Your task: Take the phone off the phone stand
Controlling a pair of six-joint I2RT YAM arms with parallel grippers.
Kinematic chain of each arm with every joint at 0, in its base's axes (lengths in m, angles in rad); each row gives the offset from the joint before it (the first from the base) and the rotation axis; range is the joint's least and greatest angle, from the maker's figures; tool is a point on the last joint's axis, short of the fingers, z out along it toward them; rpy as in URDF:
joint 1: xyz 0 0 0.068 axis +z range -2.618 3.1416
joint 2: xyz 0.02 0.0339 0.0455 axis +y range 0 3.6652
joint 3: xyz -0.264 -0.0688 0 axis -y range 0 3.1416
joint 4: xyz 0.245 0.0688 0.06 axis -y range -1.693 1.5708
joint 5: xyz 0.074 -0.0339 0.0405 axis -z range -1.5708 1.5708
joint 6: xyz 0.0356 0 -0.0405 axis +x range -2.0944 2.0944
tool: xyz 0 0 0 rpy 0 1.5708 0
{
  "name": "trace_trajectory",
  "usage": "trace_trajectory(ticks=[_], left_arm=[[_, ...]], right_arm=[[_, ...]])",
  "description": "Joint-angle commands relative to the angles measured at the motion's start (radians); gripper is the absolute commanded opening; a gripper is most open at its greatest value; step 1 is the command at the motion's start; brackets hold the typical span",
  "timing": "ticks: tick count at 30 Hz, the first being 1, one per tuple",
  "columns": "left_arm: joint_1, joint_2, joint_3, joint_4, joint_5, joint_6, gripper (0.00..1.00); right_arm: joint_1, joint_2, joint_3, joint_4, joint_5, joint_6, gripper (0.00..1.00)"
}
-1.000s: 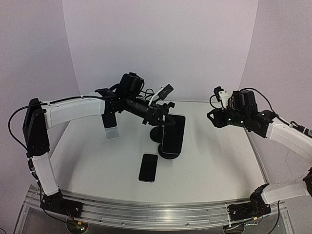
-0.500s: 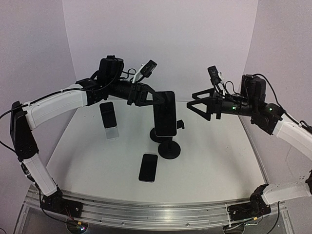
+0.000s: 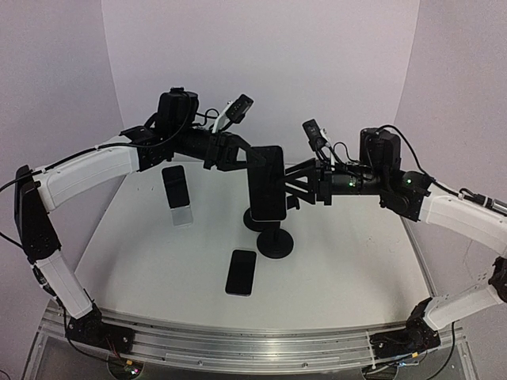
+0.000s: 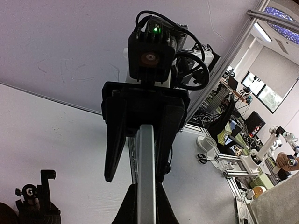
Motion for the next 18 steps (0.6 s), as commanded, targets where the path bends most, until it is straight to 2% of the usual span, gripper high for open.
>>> trace_trajectory(ticks=[1,4,11,14,18], left_arm=[[0.001,-0.055,0.012,0.052,0.026,-0.001,0.0],[0.001,-0.049,0.017,0.052,0.024,-0.002,0.0],[0.001,-0.043,0.028,0.053,0.023,0.0,0.0],[0.002,-0.049,0.019,0.055,0.023,0.002,0.0],[0.001,-0.049,0.008,0.059,0.019,-0.001,0.0]], right_arm=[[0.009,0.004,0.037,0.079,-0.021,0.008,0.36],[0.01,0.018,0.037,0.092,-0.03,0.013,0.35],[0.011,0.058,0.058,0.101,-0.042,0.021,0.22],[0.013,0.066,0.068,0.103,-0.048,0.027,0.09],[0.015,0.075,0.077,0.105,-0.065,0.039,0.01]])
